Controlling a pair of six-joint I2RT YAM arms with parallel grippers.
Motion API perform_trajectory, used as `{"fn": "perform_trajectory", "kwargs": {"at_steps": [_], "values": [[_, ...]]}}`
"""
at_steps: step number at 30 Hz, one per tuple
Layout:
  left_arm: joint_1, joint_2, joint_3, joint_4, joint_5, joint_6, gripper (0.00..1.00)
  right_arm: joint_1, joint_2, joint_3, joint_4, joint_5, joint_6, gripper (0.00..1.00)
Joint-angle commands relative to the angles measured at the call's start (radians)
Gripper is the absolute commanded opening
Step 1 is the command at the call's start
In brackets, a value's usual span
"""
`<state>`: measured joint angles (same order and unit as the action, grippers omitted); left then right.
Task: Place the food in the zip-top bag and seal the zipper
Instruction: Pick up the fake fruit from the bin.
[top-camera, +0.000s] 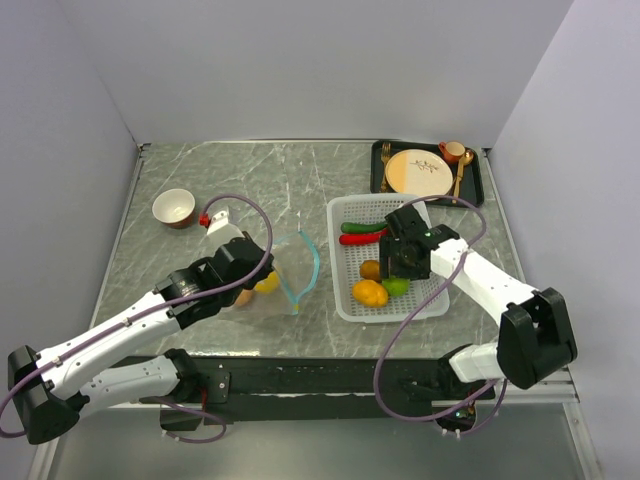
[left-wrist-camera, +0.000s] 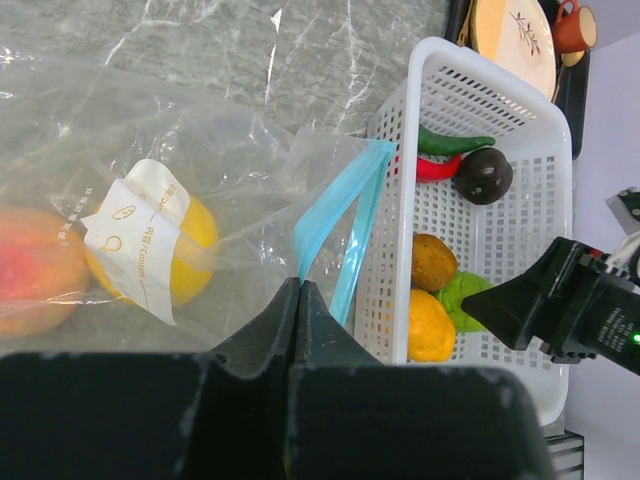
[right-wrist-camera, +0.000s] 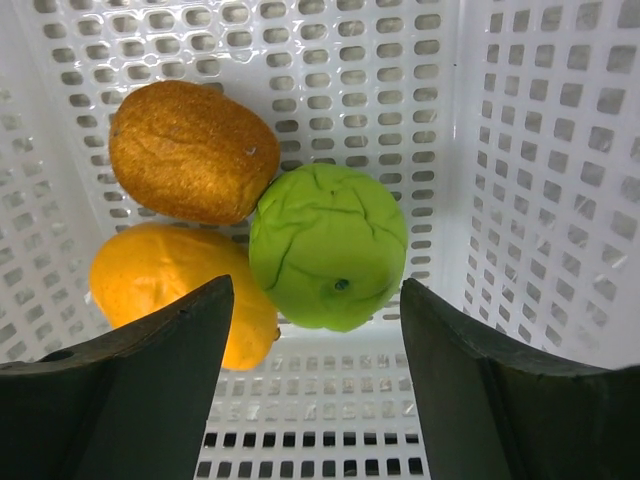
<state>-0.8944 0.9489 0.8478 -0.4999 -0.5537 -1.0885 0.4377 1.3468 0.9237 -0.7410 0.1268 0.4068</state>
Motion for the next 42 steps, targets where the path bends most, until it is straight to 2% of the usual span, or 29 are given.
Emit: {"fn": "perform_trajectory", "kwargs": {"at_steps": [1, 9, 10, 16, 19, 20, 21, 31, 38, 42], "values": [[-0.003, 0.001, 0.027, 0.047, 0.011, 0.013, 0.02, -0.011, 0.025, 0.007, 0.034, 0.019, 0.009, 0.73], [-0.005, -0.006, 0.000, 0.098, 0.029, 0.021, 0.02, -0.016, 0.067, 0.015, 0.071, 0.030, 0.018, 0.71], [-0.005, -0.004, 0.002, 0.093, 0.026, 0.021, 0.02, -0.014, 0.074, 0.012, 0.074, 0.033, 0.018, 0.65], [-0.003, 0.004, 0.008, 0.078, 0.015, 0.015, 0.02, -0.019, 0.100, 0.003, 0.098, 0.017, 0.018, 0.59], [-0.003, 0.002, 0.004, 0.086, 0.017, 0.016, 0.02, -0.017, 0.100, 0.006, 0.095, 0.005, 0.010, 0.49], [-0.003, 0.005, 0.007, 0.087, 0.020, 0.018, 0.02, -0.017, 0.097, 0.006, 0.094, 0.008, 0.012, 0.40], [-0.005, 0.010, 0.007, 0.092, 0.021, 0.021, 0.02, -0.019, 0.091, 0.009, 0.089, 0.013, 0.013, 0.39], [-0.005, 0.034, 0.010, 0.092, 0.029, 0.018, 0.01, -0.019, -0.052, 0.010, 0.156, 0.141, 0.075, 0.39], [-0.003, 0.007, -0.003, 0.084, 0.029, -0.005, 0.01, -0.020, 0.038, 0.010, 0.235, 0.270, 0.136, 0.47], [-0.005, -0.019, -0.019, 0.072, 0.023, -0.017, 0.02, -0.019, 0.112, -0.017, 0.356, 0.287, 0.182, 0.50]]}}
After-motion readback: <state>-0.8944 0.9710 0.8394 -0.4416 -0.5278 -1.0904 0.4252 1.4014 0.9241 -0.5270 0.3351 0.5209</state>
